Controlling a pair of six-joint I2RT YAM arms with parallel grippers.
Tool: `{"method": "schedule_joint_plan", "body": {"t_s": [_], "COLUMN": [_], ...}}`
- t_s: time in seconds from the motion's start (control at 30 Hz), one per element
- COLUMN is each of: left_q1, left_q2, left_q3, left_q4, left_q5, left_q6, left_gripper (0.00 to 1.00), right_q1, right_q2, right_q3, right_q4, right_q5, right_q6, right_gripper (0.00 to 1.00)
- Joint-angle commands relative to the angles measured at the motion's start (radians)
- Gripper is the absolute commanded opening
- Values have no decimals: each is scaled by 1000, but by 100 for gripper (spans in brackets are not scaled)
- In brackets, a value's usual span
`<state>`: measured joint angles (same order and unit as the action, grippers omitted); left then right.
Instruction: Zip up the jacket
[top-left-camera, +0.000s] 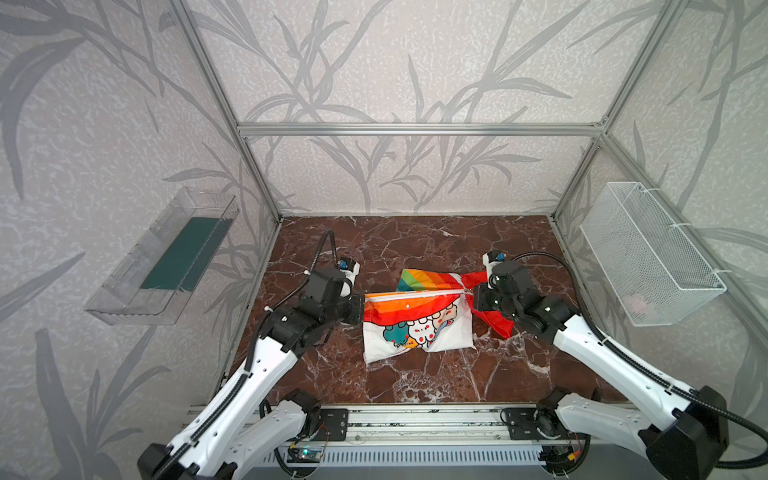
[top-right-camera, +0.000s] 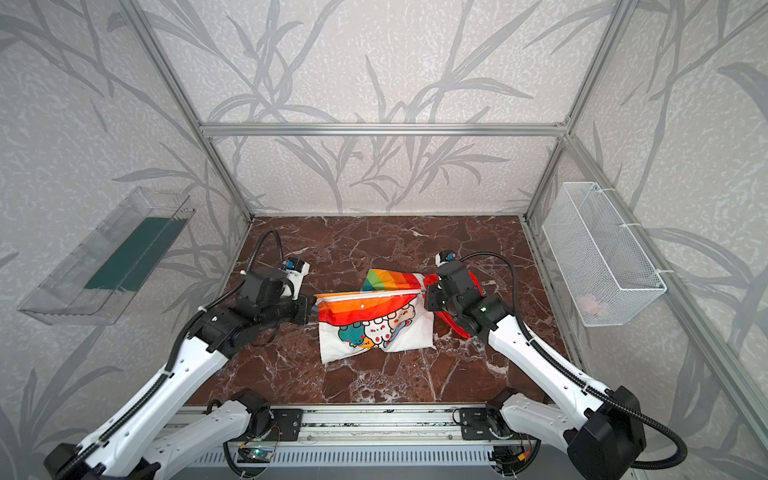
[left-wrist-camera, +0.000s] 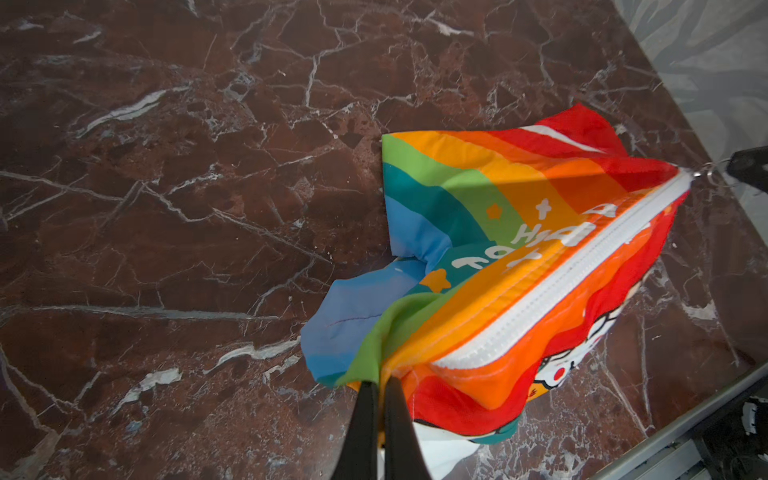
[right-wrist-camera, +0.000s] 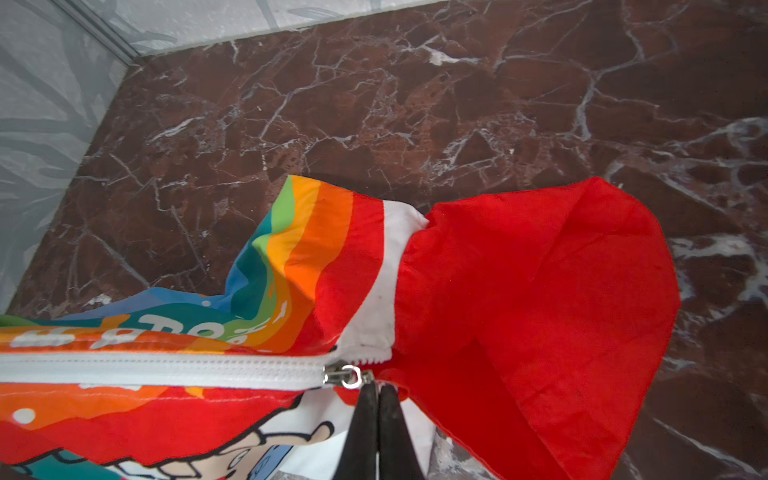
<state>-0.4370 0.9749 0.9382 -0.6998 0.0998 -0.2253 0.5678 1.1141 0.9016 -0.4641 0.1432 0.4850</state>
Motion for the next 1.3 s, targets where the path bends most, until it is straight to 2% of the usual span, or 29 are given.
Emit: {"method": "schedule_joint_plan", "body": {"t_s": [0.0, 0.13, 0.2, 0.27, 0.3, 0.4, 0.5, 0.6, 0.63, 0.73, 0.93, 1.03, 1.13, 1.2, 1.27], "left_q1": [29, 56, 77, 97, 102, 133, 177, 176, 176, 176, 176, 176, 175, 176, 176], "left_q2": [39, 77, 103, 141, 176, 307, 414, 485, 498, 471, 339, 323, 362, 390, 410], "left_q3": [44, 55, 63, 89, 127, 339, 581, 773, 795, 713, 327, 153, 62, 21, -56], "left_q4": [-77, -32, 3, 54, 65, 10, -83, -261, -303, -341, -234, -167, -159, -106, 13], "left_q5": [0, 43, 85, 242, 285, 335, 369, 425, 447, 519, 525, 505, 482, 453, 485], "left_q6": [75, 66, 69, 105, 116, 185, 238, 333, 343, 355, 274, 273, 299, 241, 169], "left_gripper": [0, 0, 0, 0, 0, 0, 0, 0, 0, 0, 0, 0, 0, 0, 0], "right_q1": [-26, -34, -39, -43, -45, -44, -43, -45, -43, -43, -42, -43, -43, -39, -38], "right_q2": [3, 27, 43, 62, 81, 136, 124, 53, 28, -58, -219, -232, -205, -206, -211], "right_q3": [39, 56, 61, 74, 102, 269, 419, 453, 446, 362, 8, -146, -230, -295, -376], "right_q4": [-93, -125, -97, -57, -48, -103, -171, -197, -206, -240, -228, -175, -164, -119, -45], "right_q5": [121, 179, 147, 108, 95, 106, 167, 196, 208, 249, 216, 160, 89, 62, 46], "right_q6": [34, 37, -5, -25, -38, -84, -114, -115, -105, -41, 116, 203, 265, 320, 378], "right_gripper": [0, 0, 0, 0, 0, 0, 0, 0, 0, 0, 0, 0, 0, 0, 0]}}
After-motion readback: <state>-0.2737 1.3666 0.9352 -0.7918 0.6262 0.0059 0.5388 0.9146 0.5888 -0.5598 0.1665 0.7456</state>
